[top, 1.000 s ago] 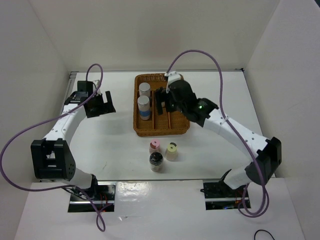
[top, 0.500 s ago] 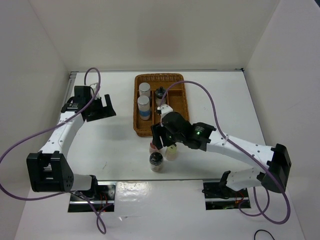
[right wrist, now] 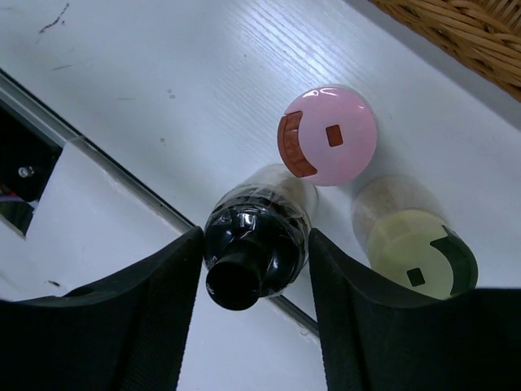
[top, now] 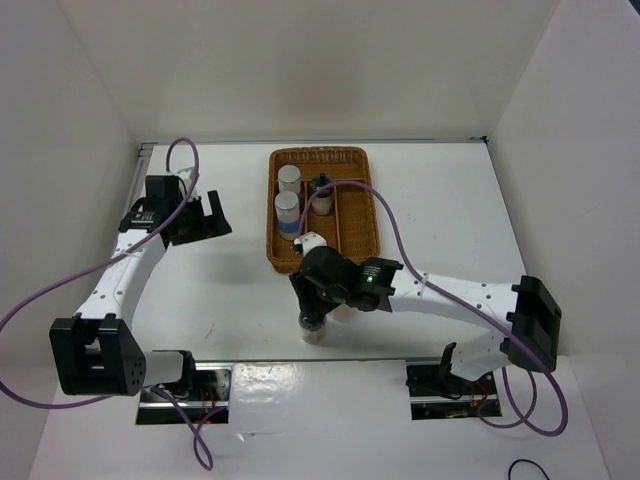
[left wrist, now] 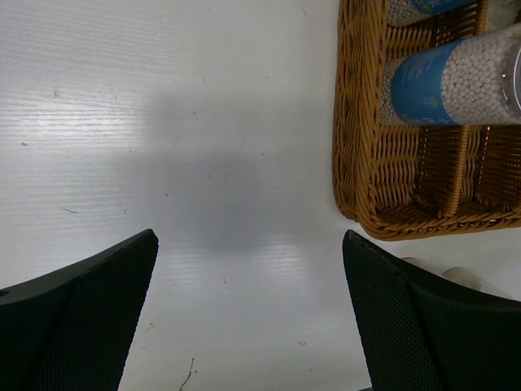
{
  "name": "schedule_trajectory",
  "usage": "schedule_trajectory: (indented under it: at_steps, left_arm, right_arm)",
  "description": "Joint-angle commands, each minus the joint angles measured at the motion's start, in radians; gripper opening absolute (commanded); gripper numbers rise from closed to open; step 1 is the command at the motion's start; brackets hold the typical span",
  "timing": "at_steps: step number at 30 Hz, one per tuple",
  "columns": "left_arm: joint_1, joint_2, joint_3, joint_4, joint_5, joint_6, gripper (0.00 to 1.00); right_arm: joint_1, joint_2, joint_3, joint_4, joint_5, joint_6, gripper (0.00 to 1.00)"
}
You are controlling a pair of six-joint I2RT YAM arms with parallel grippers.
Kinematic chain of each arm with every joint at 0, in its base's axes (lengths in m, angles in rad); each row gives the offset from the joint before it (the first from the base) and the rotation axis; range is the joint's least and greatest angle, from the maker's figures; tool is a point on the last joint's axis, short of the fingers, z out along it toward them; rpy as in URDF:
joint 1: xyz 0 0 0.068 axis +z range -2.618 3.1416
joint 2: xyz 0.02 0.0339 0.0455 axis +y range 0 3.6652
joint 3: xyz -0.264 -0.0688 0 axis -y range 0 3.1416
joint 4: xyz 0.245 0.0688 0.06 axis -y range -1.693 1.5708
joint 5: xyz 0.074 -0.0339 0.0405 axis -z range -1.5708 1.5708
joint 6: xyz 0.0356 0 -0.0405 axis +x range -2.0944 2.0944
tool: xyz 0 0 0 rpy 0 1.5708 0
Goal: Organize the condiment bottles
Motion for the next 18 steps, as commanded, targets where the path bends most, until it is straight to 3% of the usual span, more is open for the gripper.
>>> schedule_trajectory:
  at_steps: [1, 10, 18]
  left_arm:
    - [0.006, -0.023, -0.005, 0.022, 0.02, -0.007, 1.0]
    - [0.006, -0.023, -0.005, 0.031, 0.01, -0.007, 1.0]
    - [0.006, -0.013, -0.015, 0.031, 0.01, -0.007, 1.0]
  right_arm:
    - [0.012, 0.009, 0.036, -0.016, 0.032, 0.013, 0.58]
    - [0.012, 0.029, 0.045, -0.045, 0.023, 0.013, 0.5]
    - [0.012, 0.029, 0.065, -0.065, 0.014, 0.013, 0.5]
